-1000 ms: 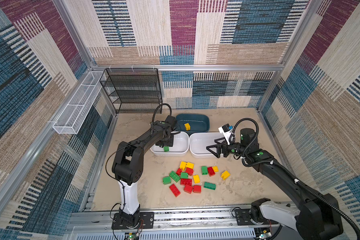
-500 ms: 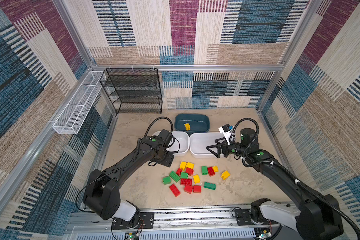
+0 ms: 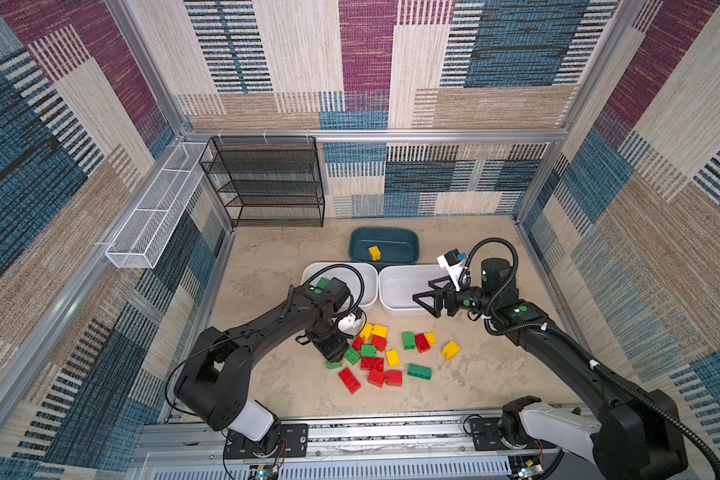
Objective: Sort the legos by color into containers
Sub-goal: 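Move the left gripper back to the pile and lower onto a green brick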
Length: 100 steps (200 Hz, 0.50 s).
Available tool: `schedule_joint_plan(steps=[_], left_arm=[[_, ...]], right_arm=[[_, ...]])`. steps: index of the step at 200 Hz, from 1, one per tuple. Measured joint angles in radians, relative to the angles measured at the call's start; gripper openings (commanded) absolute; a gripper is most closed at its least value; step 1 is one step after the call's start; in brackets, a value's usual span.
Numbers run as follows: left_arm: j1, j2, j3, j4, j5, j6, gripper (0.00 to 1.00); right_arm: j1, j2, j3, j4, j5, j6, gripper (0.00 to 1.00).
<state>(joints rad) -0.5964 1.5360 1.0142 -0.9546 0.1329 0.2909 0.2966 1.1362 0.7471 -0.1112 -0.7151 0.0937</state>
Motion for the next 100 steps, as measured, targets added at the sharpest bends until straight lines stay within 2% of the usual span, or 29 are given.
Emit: schedule_joint_plan(steps=[42, 65, 83, 100], left_arm=[[-0.041, 0.022, -0.038, 0.035, 0.0, 0.048, 0.64], [-0.058, 0.056, -0.043, 0.047, -0.034, 0.058, 0.59], [-0.059, 0.082, -0.04, 0.052, -0.07, 0.065, 0.52], [-0.062, 0.095, -0.036, 0.06, -0.103, 0.072, 0.41]], right_arm=[[0.0, 0.0, -0.016, 0.008, 0.0, 0.003, 0.99], [0.0, -0.001, -0.024, 0.011, 0.0, 0.003, 0.99], [0.0, -0.004, -0.03, 0.014, 0.0, 0.003, 0.99], [0.0, -0.006, -0.038, 0.016, 0.0, 0.003, 0.99]])
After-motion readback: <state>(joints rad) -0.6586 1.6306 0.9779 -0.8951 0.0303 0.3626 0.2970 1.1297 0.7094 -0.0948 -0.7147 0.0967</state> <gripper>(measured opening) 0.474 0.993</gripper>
